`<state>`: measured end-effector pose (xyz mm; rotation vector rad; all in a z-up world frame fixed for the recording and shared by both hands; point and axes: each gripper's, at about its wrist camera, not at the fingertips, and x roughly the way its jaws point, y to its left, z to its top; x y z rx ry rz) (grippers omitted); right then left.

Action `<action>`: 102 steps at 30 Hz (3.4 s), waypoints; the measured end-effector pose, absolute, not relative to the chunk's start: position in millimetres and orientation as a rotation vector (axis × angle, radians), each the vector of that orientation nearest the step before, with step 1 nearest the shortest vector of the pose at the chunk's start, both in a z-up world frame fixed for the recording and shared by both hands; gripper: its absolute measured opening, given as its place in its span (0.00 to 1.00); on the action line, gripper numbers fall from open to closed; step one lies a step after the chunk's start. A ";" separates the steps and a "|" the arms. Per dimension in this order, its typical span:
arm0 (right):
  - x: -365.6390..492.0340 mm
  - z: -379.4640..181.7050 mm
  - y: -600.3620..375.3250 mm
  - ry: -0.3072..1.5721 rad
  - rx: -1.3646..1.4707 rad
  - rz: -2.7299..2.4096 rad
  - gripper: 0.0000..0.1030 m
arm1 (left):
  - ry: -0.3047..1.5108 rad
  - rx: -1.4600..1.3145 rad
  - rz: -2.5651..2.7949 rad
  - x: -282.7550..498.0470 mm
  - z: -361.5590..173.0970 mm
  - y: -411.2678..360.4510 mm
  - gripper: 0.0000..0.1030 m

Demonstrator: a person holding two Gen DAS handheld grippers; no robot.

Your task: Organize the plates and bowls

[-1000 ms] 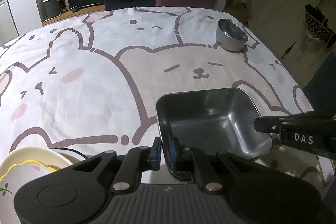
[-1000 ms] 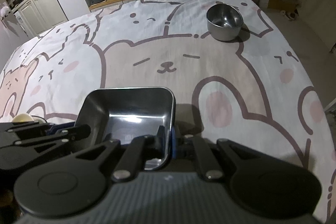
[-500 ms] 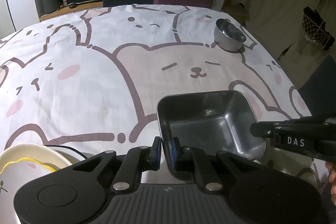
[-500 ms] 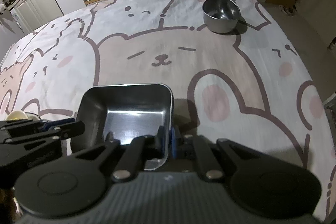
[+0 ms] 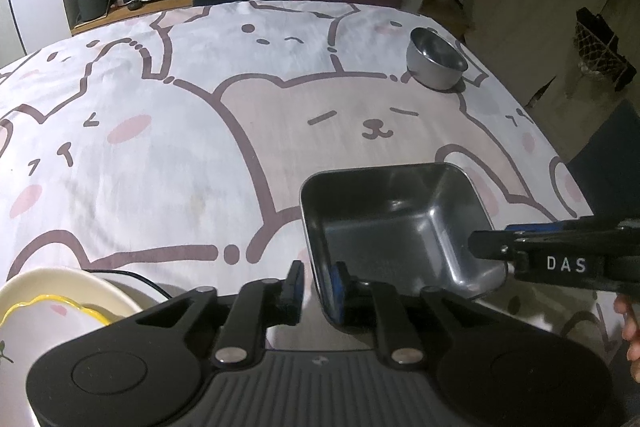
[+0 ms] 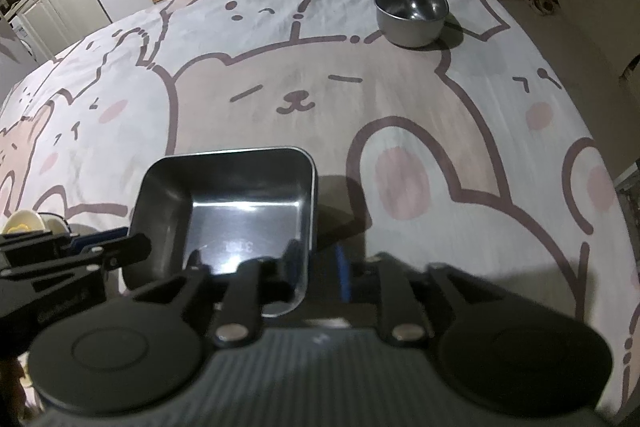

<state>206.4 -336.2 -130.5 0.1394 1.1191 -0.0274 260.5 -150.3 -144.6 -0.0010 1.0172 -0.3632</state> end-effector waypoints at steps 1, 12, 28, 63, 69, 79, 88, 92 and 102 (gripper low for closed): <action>206.0 -129.6 -336.5 1.115 0.142 -0.027 0.47 | 1.014 -0.006 -0.366 260.5 -143.5 -149.9 0.23; 183.2 -91.5 -352.9 0.943 0.224 -0.054 1.00 | 0.888 -0.017 -0.391 253.5 -106.2 -154.0 0.98; 246.7 -77.9 -438.4 0.633 0.471 -0.302 1.00 | 0.731 0.059 -0.443 368.5 -56.7 -195.2 1.00; 365.0 -167.8 -449.4 0.866 0.394 -0.453 0.99 | 0.731 0.444 -0.570 557.6 -154.8 -357.0 1.00; 360.7 -161.0 -452.7 0.849 0.349 -0.415 0.87 | 0.774 0.349 -0.604 547.4 -155.1 -318.6 0.71; 361.9 -149.5 -435.3 0.800 0.359 -0.242 0.08 | 0.838 0.125 -0.674 517.3 -157.1 -291.6 0.09; 353.5 -125.4 -431.4 0.769 0.393 -0.205 0.05 | 0.793 0.022 -0.634 482.7 -119.8 -252.1 0.09; 340.0 -102.7 -422.3 0.722 0.390 -0.159 0.04 | 0.740 -0.014 -0.604 454.9 -86.9 -228.2 0.09; 289.5 -51.2 -387.1 0.631 0.374 -0.030 0.04 | 0.682 -0.051 -0.527 369.8 -32.1 -176.5 0.08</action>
